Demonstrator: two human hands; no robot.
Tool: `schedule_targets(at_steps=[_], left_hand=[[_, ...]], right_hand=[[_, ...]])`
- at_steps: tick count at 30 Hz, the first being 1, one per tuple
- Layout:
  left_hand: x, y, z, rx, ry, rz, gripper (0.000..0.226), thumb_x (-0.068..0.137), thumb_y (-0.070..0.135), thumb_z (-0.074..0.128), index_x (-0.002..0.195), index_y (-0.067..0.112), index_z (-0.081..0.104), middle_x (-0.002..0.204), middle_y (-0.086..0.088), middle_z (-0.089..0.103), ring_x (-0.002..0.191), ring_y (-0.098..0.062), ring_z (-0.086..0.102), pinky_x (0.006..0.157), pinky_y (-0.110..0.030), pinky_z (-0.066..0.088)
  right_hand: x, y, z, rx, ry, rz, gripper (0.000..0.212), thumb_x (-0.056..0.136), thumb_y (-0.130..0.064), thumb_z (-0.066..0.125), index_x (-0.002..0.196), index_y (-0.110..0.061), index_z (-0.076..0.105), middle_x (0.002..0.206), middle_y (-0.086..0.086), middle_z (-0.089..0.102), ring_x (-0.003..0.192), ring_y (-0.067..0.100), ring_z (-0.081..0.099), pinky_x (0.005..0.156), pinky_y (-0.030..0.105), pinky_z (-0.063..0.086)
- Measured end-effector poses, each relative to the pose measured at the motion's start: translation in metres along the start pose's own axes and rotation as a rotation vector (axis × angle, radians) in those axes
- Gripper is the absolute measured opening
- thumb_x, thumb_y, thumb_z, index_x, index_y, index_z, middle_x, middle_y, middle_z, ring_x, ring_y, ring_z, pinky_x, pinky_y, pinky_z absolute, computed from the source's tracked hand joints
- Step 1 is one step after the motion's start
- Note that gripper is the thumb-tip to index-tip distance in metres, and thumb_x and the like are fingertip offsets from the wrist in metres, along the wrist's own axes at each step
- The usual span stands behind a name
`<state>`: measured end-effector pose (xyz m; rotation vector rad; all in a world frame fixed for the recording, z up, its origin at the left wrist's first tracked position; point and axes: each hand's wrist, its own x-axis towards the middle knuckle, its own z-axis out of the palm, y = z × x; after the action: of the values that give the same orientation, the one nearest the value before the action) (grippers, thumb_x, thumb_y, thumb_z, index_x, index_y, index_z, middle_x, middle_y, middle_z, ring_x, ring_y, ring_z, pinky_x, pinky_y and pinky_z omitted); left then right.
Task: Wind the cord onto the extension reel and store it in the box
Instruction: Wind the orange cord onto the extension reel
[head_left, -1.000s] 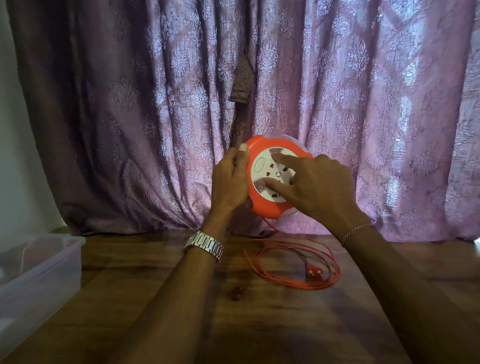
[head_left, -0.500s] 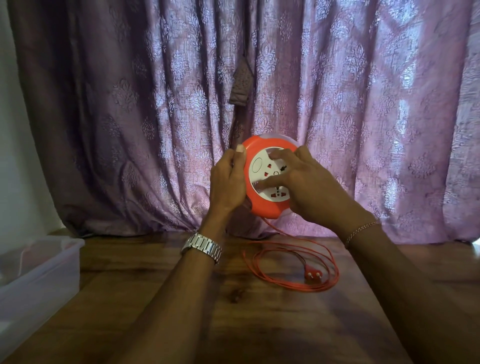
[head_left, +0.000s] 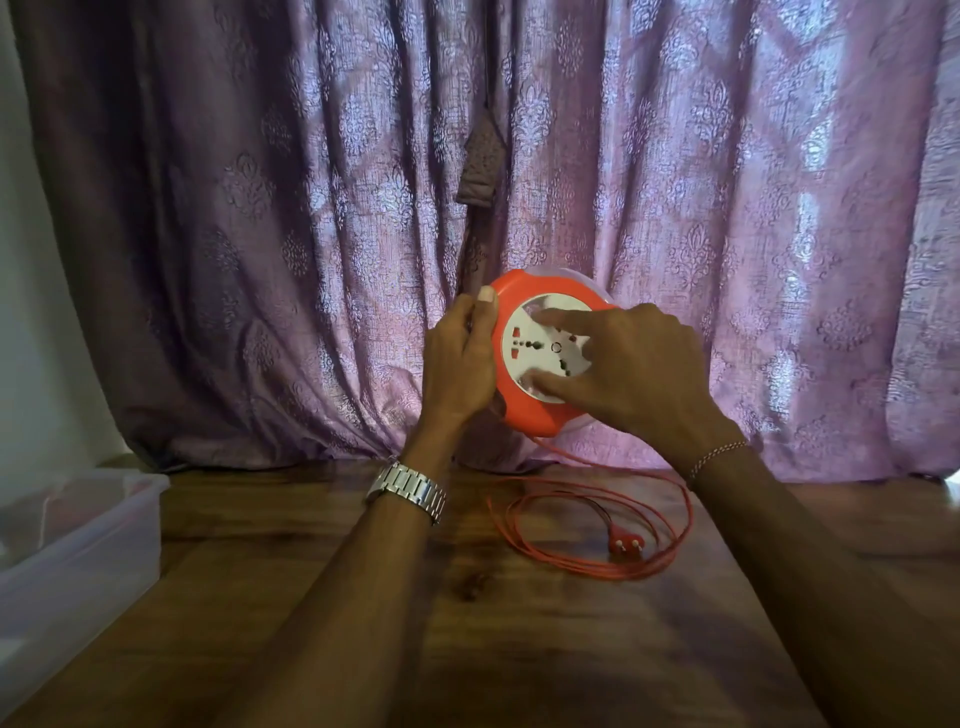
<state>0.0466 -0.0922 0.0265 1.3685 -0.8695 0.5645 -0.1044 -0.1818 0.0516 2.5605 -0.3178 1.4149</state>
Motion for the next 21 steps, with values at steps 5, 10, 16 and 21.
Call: schedule_targets(at_steps=[5, 10, 16, 21], left_hand=[[0.0, -0.001, -0.001, -0.005, -0.002, -0.006, 0.046, 0.099, 0.057, 0.041, 0.07, 0.022, 0.05, 0.064, 0.004, 0.054, 0.062, -0.018, 0.05, 0.068, -0.049, 0.048], [0.0, -0.001, -0.001, -0.008, -0.009, -0.022, 0.046, 0.099, 0.058, 0.041, 0.071, 0.022, 0.051, 0.069, -0.003, 0.061, 0.068, -0.026, 0.059, 0.07, -0.052, 0.053], [-0.003, 0.004, 0.003, -0.013, -0.012, -0.004, 0.043, 0.099, 0.057, 0.04, 0.07, 0.029, 0.053, 0.067, 0.002, 0.061, 0.068, -0.024, 0.061, 0.069, -0.044, 0.053], [0.0, -0.002, 0.0, -0.038, -0.013, -0.022, 0.061, 0.089, 0.074, 0.033, 0.082, 0.019, 0.061, 0.08, -0.011, 0.072, 0.079, -0.033, 0.071, 0.074, -0.054, 0.058]], right_hand=[[-0.001, 0.001, 0.008, -0.011, 0.049, 0.064, 0.072, 0.06, -0.084, 0.056, 0.124, -0.053, 0.054, 0.092, -0.002, 0.074, 0.091, 0.027, 0.065, 0.068, 0.031, 0.045], [-0.003, -0.005, 0.009, -0.005, 0.065, 0.118, 0.071, 0.064, -0.084, 0.055, 0.122, -0.043, 0.061, 0.098, 0.002, 0.074, 0.092, 0.031, 0.063, 0.067, 0.033, 0.045], [-0.003, -0.008, 0.006, 0.047, 0.084, 0.182, 0.069, 0.074, -0.078, 0.051, 0.107, -0.02, 0.07, 0.093, 0.014, 0.072, 0.091, 0.037, 0.062, 0.07, 0.041, 0.05], [0.002, 0.003, 0.007, -0.048, 0.079, 0.061, 0.057, 0.079, -0.075, 0.049, 0.111, -0.029, 0.06, 0.086, 0.001, 0.071, 0.084, 0.027, 0.063, 0.063, 0.036, 0.051]])
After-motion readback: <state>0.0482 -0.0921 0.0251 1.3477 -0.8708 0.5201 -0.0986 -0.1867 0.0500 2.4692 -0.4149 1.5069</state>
